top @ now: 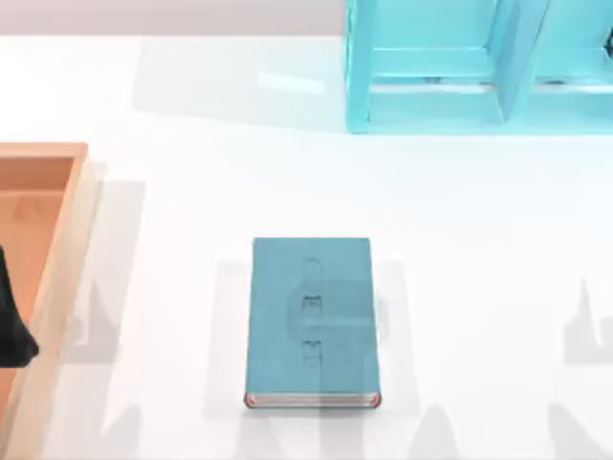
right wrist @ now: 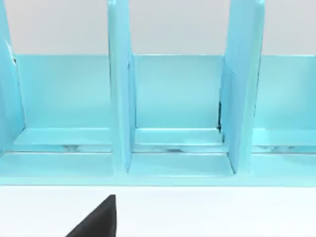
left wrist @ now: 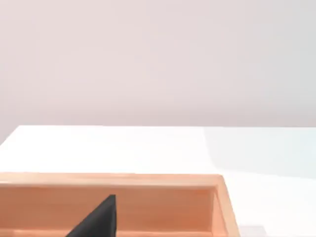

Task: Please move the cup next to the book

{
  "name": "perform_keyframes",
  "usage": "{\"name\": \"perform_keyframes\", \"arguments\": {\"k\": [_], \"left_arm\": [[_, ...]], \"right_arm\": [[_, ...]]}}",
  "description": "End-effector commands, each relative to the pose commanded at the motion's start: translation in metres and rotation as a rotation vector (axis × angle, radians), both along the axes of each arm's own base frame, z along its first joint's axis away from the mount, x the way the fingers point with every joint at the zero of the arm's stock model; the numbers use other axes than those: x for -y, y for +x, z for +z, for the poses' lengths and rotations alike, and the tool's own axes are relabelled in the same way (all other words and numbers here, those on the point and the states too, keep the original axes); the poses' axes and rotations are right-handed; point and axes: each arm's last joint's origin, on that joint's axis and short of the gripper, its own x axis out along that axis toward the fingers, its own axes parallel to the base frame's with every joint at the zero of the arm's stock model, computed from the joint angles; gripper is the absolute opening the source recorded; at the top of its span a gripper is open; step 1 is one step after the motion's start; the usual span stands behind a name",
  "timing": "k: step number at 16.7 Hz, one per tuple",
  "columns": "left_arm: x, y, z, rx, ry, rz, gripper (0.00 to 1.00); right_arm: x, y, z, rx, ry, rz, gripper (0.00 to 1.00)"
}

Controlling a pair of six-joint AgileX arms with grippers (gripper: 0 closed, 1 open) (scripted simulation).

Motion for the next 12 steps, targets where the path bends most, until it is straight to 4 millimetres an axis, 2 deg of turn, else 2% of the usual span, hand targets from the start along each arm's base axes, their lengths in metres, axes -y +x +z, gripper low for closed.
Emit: {"name": "perform_keyframes", "arguments": {"k": [3,6,9,12], "left_arm": [[0.0,0.0,0.0,0.0,0.0,0.0,1.0],[0.0,0.0,0.0,0.0,0.0,0.0,1.0],[0.0,0.0,0.0,0.0,0.0,0.0,1.0],[0.0,0.0,0.0,0.0,0.0,0.0,1.0]], "right_arm": [[0.0,0.0,0.002,-0.006,-0.01,0.0,1.0],[0.001,0.002,0.014,-0.071,-0.1,0.002,1.0],[0.004,0.01,0.033,-0.219,-0.278,0.02,1.0],[0.01,0.027,0.048,-0.455,-0.51,0.081,1.0]]}}
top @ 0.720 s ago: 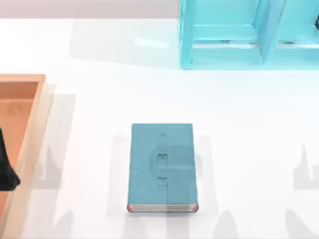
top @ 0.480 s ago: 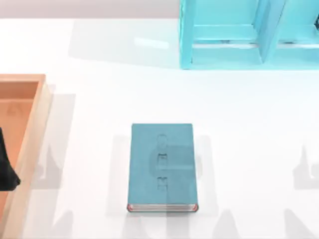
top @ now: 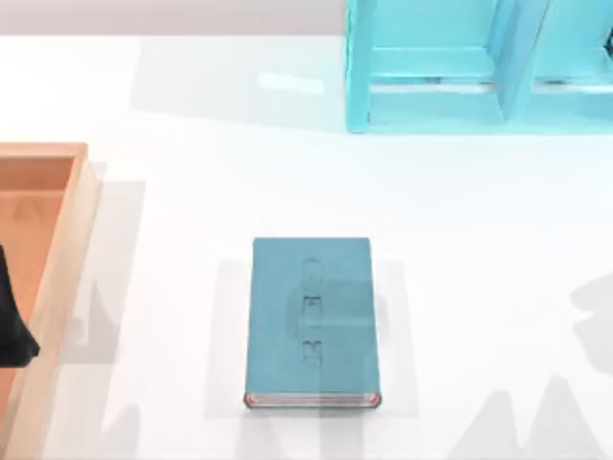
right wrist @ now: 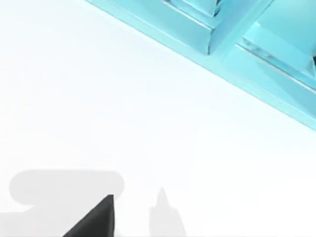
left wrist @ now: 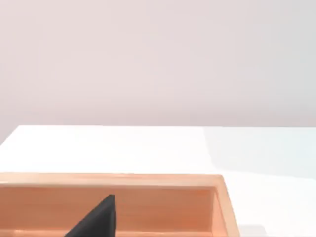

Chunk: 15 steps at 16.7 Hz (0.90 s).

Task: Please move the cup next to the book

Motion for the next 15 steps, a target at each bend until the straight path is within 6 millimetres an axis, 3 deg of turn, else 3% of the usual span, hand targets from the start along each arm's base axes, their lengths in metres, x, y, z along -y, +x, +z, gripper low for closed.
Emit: {"name": "perform_keyframes", "arguments": {"k": [5,9,12,15], "left_arm": [[0.0,0.0,0.0,0.0,0.0,0.0,1.0],[0.0,0.0,0.0,0.0,0.0,0.0,1.0],[0.0,0.0,0.0,0.0,0.0,0.0,1.0],[0.0,0.0,0.0,0.0,0.0,0.0,1.0]], "right_arm": [[0.028,0.043,0.003,-0.545,-0.295,0.215,1.0],[0.068,0.077,-0.008,-0.919,-0.359,0.512,1.0],[0.107,0.097,-0.013,-1.058,-0.348,0.731,1.0],[0.152,0.109,-0.008,-1.082,-0.366,0.886,1.0]]}}
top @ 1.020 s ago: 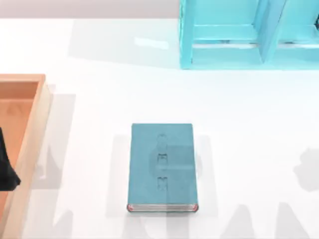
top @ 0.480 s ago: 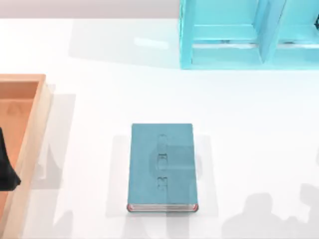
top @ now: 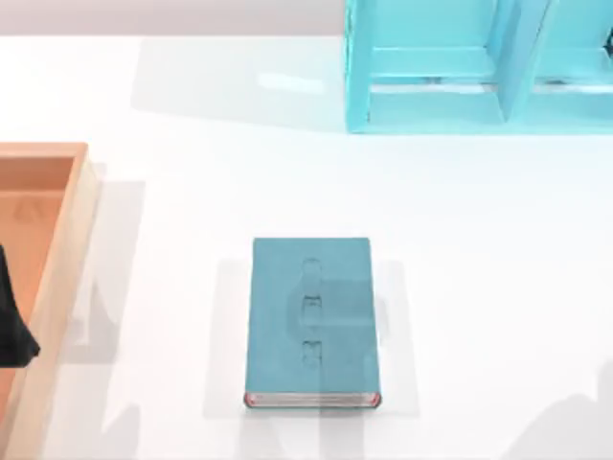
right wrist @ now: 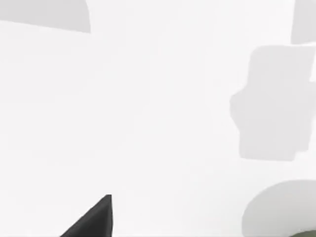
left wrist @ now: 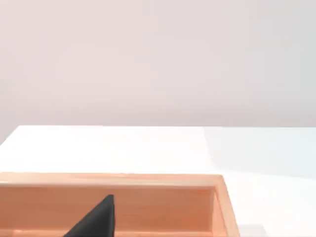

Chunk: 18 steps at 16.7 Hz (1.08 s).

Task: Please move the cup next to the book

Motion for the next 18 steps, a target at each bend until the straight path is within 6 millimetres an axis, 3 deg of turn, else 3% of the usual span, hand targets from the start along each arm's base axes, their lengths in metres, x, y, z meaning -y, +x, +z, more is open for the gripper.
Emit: {"name": "perform_keyframes", "arguments": {"k": [4,7,14,18], "left_arm": [[0.0,0.0,0.0,0.0,0.0,0.0,1.0],[0.0,0.0,0.0,0.0,0.0,0.0,1.0],[0.0,0.0,0.0,0.0,0.0,0.0,1.0],[0.0,0.0,0.0,0.0,0.0,0.0,1.0]], "right_arm": [[0.054,0.003,0.022,0.042,-0.029,0.111,1.0],[0.077,0.0,0.037,0.078,-0.074,0.148,1.0],[0.079,0.0,0.039,0.086,-0.082,0.155,1.0],[0.082,0.002,0.009,0.082,-0.08,0.152,1.0]]}}
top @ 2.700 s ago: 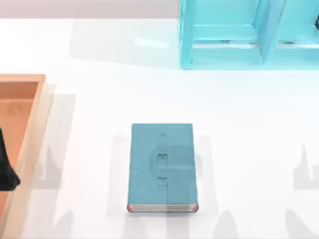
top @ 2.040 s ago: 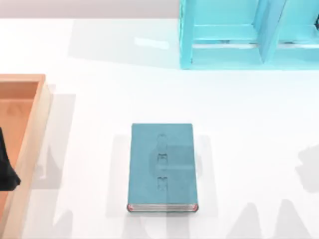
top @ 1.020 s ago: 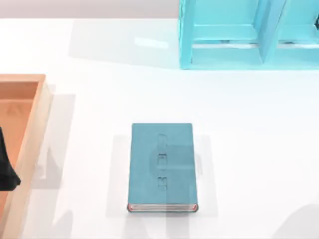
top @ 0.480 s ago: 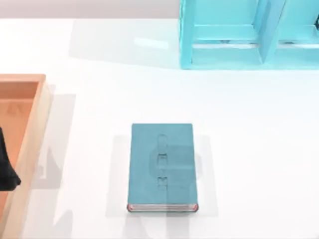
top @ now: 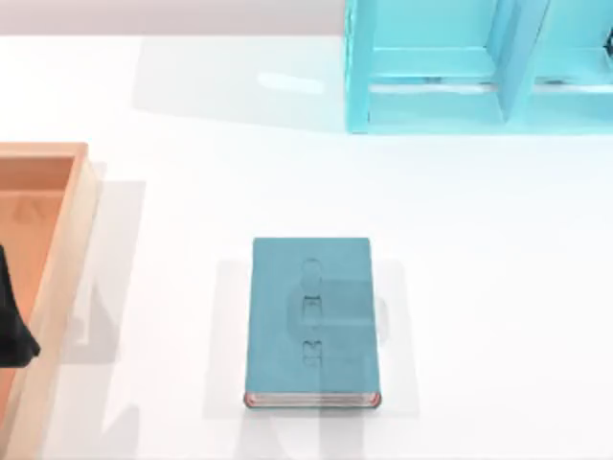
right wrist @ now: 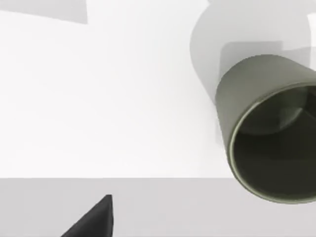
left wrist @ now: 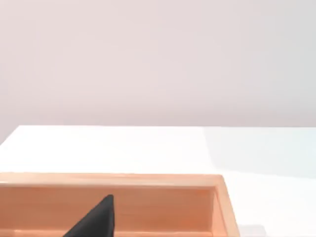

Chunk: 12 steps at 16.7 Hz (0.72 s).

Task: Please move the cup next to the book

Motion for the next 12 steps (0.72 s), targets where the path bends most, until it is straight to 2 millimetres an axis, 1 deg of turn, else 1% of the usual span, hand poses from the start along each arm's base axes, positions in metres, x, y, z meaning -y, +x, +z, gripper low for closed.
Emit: {"name": "perform_keyframes", "arguments": {"k": [4,6,7,11,12], "left_arm": [[0.0,0.0,0.0,0.0,0.0,0.0,1.0],[0.0,0.0,0.0,0.0,0.0,0.0,1.0],[0.0,0.0,0.0,0.0,0.0,0.0,1.0],[0.0,0.0,0.0,0.0,0.0,0.0,1.0],[0.0,0.0,0.0,0.0,0.0,0.0,1.0]], "right_arm": [[0.001,0.0,-0.048,0.008,-0.007,0.0,1.0],[-0.001,-0.002,-0.064,0.004,-0.003,0.001,1.0],[-0.001,-0.002,-0.068,0.002,-0.002,0.001,1.0],[-0.001,-0.003,-0.069,0.001,-0.001,0.001,1.0],[-0.001,-0.003,-0.069,0.001,-0.001,0.001,0.92]]}}
